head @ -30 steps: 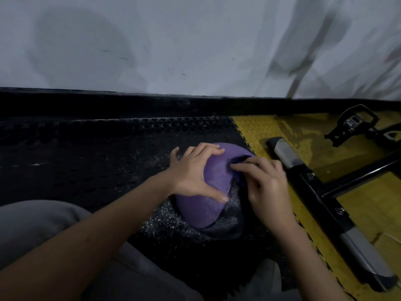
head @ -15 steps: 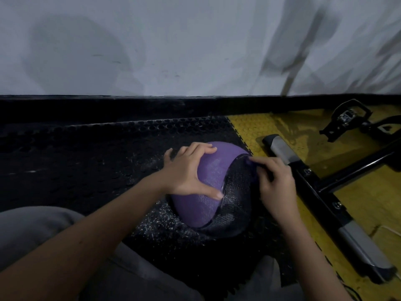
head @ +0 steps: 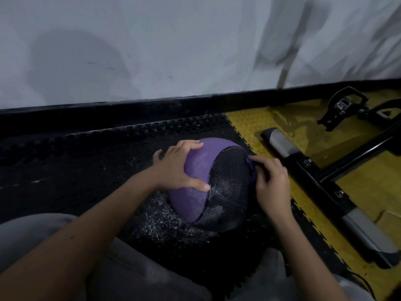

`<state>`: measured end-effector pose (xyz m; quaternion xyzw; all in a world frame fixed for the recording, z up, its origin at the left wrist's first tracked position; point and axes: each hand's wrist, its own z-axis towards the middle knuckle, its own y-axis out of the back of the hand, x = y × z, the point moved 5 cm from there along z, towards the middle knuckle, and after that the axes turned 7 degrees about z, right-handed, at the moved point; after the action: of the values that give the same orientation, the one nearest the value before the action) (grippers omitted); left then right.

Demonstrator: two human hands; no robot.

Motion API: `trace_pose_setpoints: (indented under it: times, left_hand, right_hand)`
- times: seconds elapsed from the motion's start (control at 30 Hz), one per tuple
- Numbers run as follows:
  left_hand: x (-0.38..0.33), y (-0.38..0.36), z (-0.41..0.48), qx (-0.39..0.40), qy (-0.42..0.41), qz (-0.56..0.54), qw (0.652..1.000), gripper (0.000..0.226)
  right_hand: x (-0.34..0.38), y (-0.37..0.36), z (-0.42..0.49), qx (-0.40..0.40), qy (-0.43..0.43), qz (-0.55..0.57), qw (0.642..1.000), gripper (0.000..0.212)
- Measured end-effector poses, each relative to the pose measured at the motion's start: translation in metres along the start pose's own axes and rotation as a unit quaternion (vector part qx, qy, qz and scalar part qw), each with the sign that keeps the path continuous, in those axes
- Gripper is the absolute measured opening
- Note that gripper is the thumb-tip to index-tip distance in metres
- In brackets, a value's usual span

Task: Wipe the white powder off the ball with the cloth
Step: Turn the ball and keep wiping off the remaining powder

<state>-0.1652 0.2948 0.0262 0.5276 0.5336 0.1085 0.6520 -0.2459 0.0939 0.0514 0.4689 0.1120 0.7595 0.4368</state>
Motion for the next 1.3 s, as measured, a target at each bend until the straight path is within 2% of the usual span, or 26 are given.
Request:
trace_pose_setpoints:
  times: [0.03, 0.1, 0.2, 0.27, 0.4, 0.47, 0.63, 0.7, 0.8, 0.87, 1.0, 1.17, 1.3]
  left_hand:
    - [0.002, 0.002, 0.000, -0.001, 0.006, -0.003, 1.000, 0.116]
    - [0.006, 0.004, 0.001, -0.008, 0.017, -0.015, 1.000, 0.114]
    - [0.008, 0.002, -0.004, -0.012, 0.002, -0.027, 1.000, 0.099]
    - [0.010, 0.000, -0.006, -0.002, -0.010, -0.014, 1.000, 0.088]
    - [0.015, 0.003, -0.005, -0.016, -0.007, -0.003, 1.000, 0.085]
    - [0.018, 0.004, -0.005, -0.019, -0.006, -0.009, 1.000, 0.085]
    - [0.016, 0.003, -0.001, -0.022, 0.013, -0.027, 0.999, 0.089]
    - [0.014, 0.001, 0.002, -0.035, 0.020, -0.014, 0.999, 0.097]
    - [0.016, -0.001, 0.003, -0.045, 0.036, 0.009, 0.998, 0.105]
    - [0.018, 0.000, 0.003, -0.041, 0.052, 0.006, 0.998, 0.106]
    - [0.020, 0.002, 0.002, -0.039, 0.077, -0.018, 0.996, 0.100]
    - [0.006, -0.007, -0.006, -0.086, 0.090, 0.045, 0.991, 0.097]
    - [-0.006, -0.016, -0.027, -0.204, 0.070, 0.150, 0.965, 0.099]
  right_hand:
    - [-0.010, 0.000, 0.003, 0.004, -0.031, 0.022, 0.999, 0.029]
    - [-0.013, -0.007, 0.003, 0.016, -0.040, 0.024, 0.999, 0.026]
    - [-0.006, -0.011, 0.002, -0.009, -0.040, 0.022, 0.999, 0.025]
    - [0.013, -0.013, -0.001, -0.019, 0.002, 0.003, 1.000, 0.025]
    - [0.063, -0.036, -0.029, 0.048, 0.146, -0.086, 0.984, 0.027]
    - [0.063, -0.038, -0.031, 0.064, 0.168, -0.103, 0.978, 0.028]
    - [0.015, -0.014, -0.007, -0.023, 0.015, -0.003, 1.000, 0.025]
    - [0.024, -0.017, -0.011, -0.032, 0.020, -0.019, 0.999, 0.026]
    - [0.053, -0.034, -0.036, 0.024, 0.115, -0.073, 0.990, 0.029]
    - [0.053, -0.037, -0.040, 0.046, 0.145, -0.096, 0.984, 0.032]
    - [0.015, -0.019, -0.010, -0.028, 0.035, -0.014, 0.999, 0.028]
    - [-0.004, -0.016, 0.003, -0.015, -0.028, 0.041, 0.999, 0.033]
    - [-0.013, -0.012, 0.020, -0.005, -0.037, 0.093, 0.995, 0.036]
